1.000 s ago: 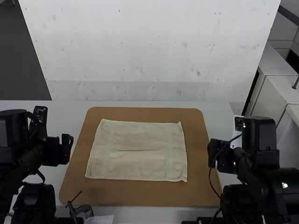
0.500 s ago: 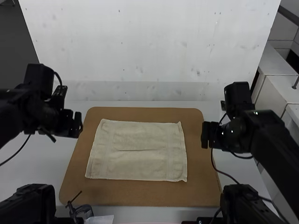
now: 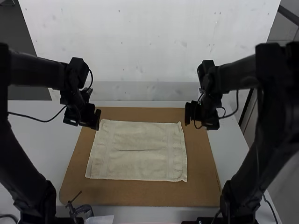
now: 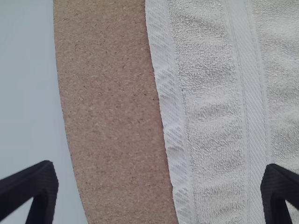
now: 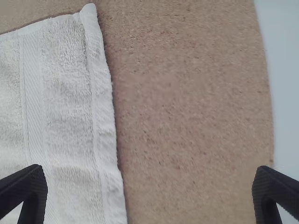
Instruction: Fold the towel.
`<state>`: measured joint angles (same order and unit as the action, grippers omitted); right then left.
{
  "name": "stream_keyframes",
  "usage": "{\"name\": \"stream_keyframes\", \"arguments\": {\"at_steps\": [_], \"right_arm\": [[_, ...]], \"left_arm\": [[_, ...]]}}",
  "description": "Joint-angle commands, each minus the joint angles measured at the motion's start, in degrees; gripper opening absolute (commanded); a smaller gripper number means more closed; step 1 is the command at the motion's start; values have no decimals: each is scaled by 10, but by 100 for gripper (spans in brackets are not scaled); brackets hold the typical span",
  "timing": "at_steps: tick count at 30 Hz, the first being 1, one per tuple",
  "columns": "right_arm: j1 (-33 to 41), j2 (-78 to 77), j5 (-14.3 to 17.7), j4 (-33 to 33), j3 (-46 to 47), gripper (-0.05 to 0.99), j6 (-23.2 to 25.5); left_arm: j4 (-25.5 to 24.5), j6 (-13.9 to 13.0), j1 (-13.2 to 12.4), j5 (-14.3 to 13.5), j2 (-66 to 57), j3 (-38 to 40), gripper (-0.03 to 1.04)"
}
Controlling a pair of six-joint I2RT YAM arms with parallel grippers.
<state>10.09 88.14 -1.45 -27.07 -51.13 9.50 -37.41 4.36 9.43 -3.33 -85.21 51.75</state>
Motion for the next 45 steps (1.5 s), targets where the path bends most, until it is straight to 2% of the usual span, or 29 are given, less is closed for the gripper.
{"name": "stream_keyframes", "arguments": {"at_steps": [1, 9, 14, 17, 20, 26, 27, 29, 30, 34, 41, 45], "right_arm": [[18, 91, -1, 6, -73, 94, 29], [45, 252, 29, -11, -201, 91, 41], [52, 295, 37, -14, -236, 89, 47], [60, 317, 53, -14, -248, 89, 48], [67, 333, 78, -24, -258, 83, 51], [85, 358, 98, -33, -260, 57, 51], [86, 362, 98, -31, -259, 48, 51], [87, 368, 103, -10, -252, 23, 51], [87, 369, 105, 1, -248, 16, 51], [86, 382, 105, 4, -251, 2, 49], [81, 382, 106, 1, -250, 2, 46], [80, 376, 106, 0, -243, 2, 46]], "left_arm": [[7, 3, -5, -20, -24, 43, 98], [28, 0, -21, -16, -37, 60, 97], [35, -2, -26, -16, -37, 60, 97], [44, -5, -29, -14, -38, 60, 97], [53, -5, -29, -13, -44, 60, 97], [58, -3, -28, -11, -60, 59, 97], [59, -3, -28, -11, -64, 60, 97], [65, -2, -28, -9, -70, 60, 97], [69, -2, -28, -9, -73, 60, 97], [74, -3, -25, -2, -85, 70, 97], [76, -1, -8, 2, -145, 111, 97], [75, 14, -4, -1, -199, 148, 97]]}}
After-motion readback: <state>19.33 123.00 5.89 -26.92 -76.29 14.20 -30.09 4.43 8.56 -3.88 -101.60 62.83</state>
